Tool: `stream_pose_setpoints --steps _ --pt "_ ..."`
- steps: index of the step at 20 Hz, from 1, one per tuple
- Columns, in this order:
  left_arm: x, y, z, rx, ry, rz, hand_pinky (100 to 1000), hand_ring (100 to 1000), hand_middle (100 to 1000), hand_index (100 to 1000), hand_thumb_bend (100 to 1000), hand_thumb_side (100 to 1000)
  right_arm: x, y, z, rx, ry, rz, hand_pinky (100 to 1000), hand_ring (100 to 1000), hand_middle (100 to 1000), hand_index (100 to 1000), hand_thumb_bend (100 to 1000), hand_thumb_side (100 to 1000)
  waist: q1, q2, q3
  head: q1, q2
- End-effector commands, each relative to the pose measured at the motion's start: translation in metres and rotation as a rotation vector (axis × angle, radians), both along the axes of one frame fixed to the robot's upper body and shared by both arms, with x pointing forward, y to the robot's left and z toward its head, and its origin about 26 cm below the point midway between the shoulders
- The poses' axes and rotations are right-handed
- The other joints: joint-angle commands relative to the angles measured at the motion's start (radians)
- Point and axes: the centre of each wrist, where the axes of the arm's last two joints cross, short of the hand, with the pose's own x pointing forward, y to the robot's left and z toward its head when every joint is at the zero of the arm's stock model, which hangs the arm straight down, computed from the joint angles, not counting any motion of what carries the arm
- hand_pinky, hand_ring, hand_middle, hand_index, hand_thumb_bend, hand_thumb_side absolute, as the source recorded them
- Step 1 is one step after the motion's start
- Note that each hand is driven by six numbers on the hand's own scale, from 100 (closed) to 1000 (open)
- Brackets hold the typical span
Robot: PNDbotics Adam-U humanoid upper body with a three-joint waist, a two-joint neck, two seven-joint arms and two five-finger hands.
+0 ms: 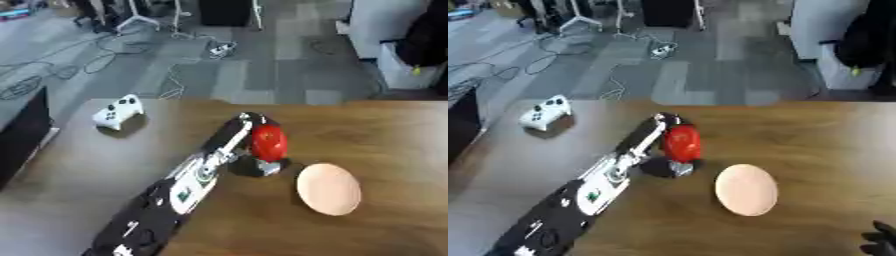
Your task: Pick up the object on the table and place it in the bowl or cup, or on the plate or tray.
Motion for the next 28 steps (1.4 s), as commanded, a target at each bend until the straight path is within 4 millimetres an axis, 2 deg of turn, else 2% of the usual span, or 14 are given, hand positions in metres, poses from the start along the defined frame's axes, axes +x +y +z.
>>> stream_pose_setpoints --steps 1,9,15,28 --pt "0.003 -0.008 0.009 -0.012 -0.033 -0.024 367 424 286 547 476 454 0.001 -0.002 0.005 -0.014 -0.023 -0.005 435 671 697 878 100 711 0.0 -0.008 -0.005 0.008 -0.006" --pt "0.004 -0.027 -0.003 -0.031 -0.034 -0.055 374 440 287 551 471 463 0.001 -0.002 0.006 -0.022 -0.032 -0.009 439 675 702 880 100 716 0.005 0.012 -0.036 0.021 -0.017" --pt "0.003 -0.04 -0.013 -0.021 -0.036 -0.075 369 437 283 551 475 477 -0.002 -0.004 0.004 -0.036 -0.038 -0.03 440 677 703 881 100 717 0.003 0.031 -0.055 0.02 -0.039" --pt "0.006 -0.047 -0.02 0.044 -0.064 -0.091 371 433 281 547 472 474 -0.004 -0.003 0.0 -0.05 -0.04 -0.046 441 679 705 883 100 718 0.008 0.06 -0.091 0.104 -0.069"
